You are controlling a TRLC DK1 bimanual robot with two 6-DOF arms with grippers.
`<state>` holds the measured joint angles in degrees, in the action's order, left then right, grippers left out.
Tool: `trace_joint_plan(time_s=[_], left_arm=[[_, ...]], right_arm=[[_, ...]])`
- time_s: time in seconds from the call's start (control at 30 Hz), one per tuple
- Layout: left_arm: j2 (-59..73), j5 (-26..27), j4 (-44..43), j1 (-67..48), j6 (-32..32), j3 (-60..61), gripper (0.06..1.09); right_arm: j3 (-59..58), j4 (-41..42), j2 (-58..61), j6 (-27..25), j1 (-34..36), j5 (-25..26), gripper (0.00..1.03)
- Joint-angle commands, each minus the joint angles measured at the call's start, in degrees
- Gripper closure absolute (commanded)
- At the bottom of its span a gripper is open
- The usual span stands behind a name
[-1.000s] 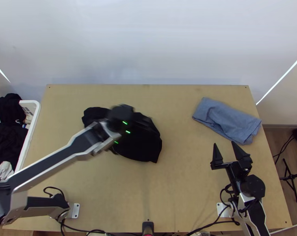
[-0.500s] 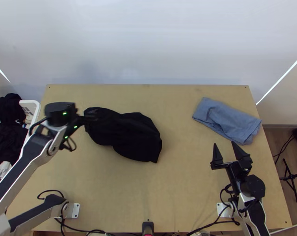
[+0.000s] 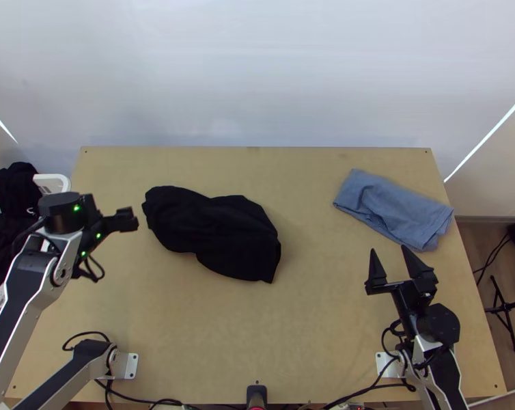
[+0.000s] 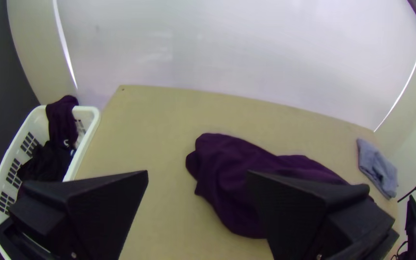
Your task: Fold the t-shirt
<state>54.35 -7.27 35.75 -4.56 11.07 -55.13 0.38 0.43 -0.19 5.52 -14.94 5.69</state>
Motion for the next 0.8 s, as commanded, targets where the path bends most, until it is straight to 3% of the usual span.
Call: trace_joint_plan(time_s=[0.0, 0.13, 0.27, 0.53, 0.77], left_arm=[[-2.14, -0.12, 6.88, 7.55, -1.49, 2.75, 0.10], [-0.47, -0.12, 7.14, 14.31, -3.07, 3.89, 0.10], [-0.12, -0.03, 8.02, 16.07, -2.81, 3.01, 0.10], [0.06, -0.03, 7.58, 16.51, -1.31, 2.66, 0.10], [2.78, -0.03, 3.63, 14.05, 0.44, 2.40, 0.10]], right_arm=[[-0.03, -0.07, 0.01, 1.86, -0.35, -0.16, 0.04], [-0.03, 0.01, 0.01, 3.89, -1.50, -0.16, 0.04], [-0.03, 0.01, 0.01, 14.08, -2.99, -0.24, 0.04], [4.54, -0.51, 1.77, 6.87, -9.58, -3.14, 0.04], [20.01, -5.88, 25.32, 6.61, -24.79, -3.50, 0.04]])
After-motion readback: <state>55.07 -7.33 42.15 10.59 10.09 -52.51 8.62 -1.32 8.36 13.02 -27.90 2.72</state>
